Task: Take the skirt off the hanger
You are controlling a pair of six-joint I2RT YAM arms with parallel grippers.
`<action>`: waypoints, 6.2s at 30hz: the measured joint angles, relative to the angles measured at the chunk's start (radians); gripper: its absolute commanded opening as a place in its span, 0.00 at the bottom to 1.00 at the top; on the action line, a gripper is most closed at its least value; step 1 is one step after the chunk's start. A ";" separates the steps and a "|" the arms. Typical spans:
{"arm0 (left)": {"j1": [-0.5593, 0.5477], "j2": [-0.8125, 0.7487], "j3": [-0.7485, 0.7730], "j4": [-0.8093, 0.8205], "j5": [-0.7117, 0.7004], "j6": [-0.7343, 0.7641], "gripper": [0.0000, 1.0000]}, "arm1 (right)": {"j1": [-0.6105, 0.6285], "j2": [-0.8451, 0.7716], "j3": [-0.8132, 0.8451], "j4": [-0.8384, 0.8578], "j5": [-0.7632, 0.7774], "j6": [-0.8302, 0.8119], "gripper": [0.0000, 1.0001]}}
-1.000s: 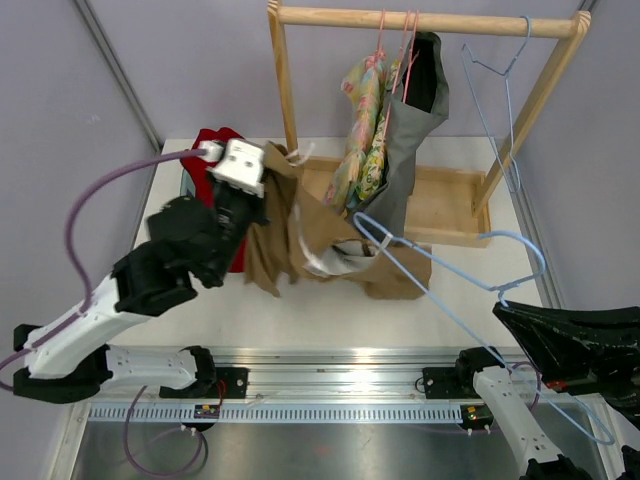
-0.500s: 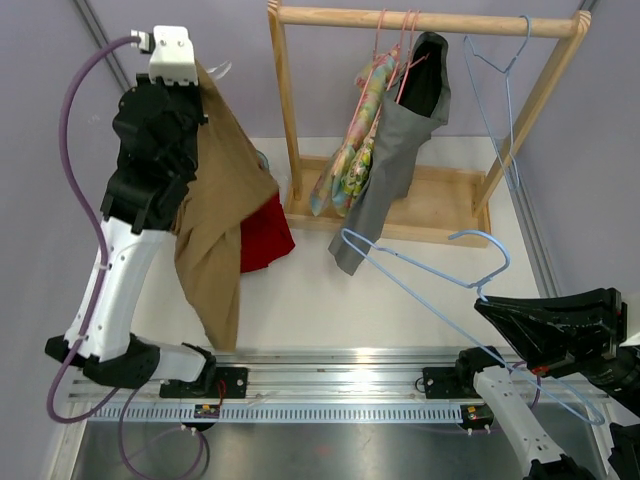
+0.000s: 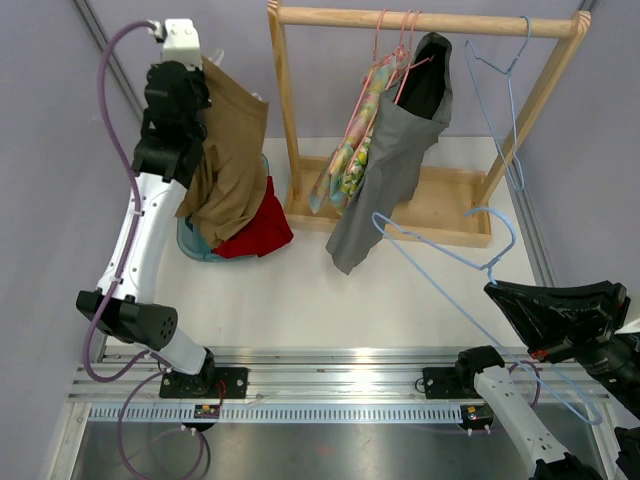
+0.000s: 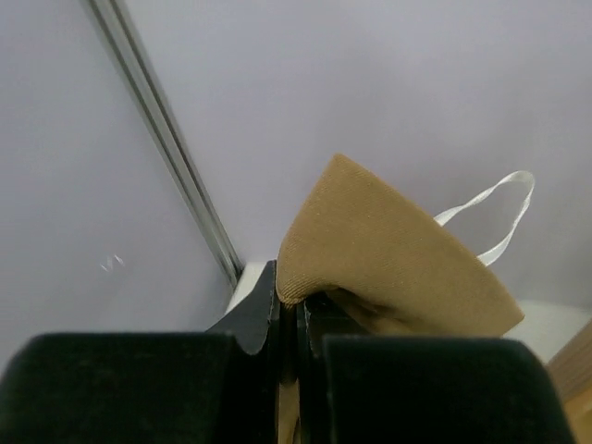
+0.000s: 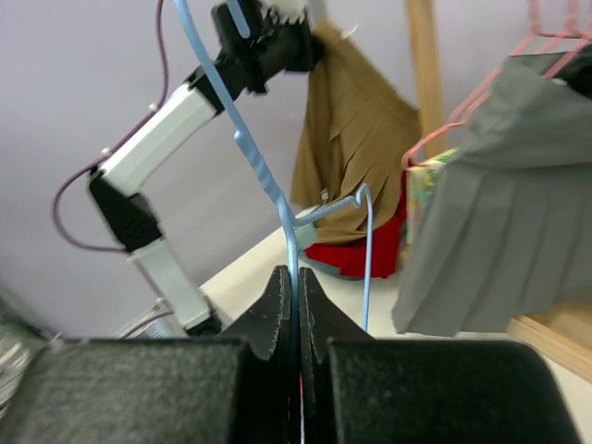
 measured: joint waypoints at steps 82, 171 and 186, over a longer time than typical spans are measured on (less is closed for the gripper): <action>-0.074 -0.768 -1.188 -0.292 0.236 -0.468 0.99 | -0.102 0.948 0.338 0.376 0.410 -0.068 0.83; -1.213 -0.172 -0.434 0.005 -0.011 -0.372 0.99 | -0.010 0.517 -0.013 0.255 0.538 -0.004 0.00; -1.311 -0.005 -0.421 0.217 0.095 -0.374 0.87 | -0.010 0.472 -0.034 0.182 0.537 0.005 0.00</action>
